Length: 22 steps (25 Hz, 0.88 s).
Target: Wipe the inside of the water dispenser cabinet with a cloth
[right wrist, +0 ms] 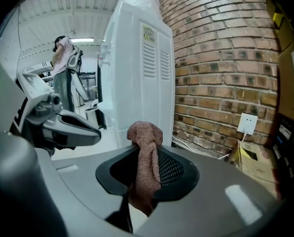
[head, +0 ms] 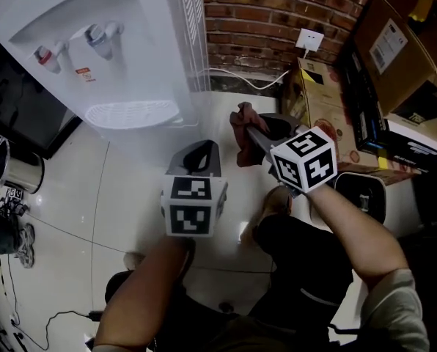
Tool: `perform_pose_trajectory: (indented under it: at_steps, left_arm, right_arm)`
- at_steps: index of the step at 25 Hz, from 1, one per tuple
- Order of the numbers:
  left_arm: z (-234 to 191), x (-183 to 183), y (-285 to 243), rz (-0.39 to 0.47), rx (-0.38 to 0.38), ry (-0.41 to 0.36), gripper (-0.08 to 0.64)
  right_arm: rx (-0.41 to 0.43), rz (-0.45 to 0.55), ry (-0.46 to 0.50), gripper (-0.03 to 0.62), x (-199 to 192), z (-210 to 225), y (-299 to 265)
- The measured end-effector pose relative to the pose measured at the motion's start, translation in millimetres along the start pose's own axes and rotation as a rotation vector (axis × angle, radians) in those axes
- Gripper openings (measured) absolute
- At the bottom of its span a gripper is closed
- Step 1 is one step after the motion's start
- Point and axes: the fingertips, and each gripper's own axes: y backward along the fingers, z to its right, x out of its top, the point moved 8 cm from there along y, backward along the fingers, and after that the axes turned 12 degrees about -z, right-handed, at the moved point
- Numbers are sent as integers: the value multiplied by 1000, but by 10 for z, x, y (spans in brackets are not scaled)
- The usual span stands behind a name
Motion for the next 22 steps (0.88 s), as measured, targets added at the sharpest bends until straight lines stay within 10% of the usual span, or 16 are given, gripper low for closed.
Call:
perform_pose_trajectory:
  at_steps: [22]
  left_arm:
    - [-257, -328, -274, -119, -88, 160, 2]
  right_arm:
    - [-36, -338, -195, 104, -2136, 422, -2247]
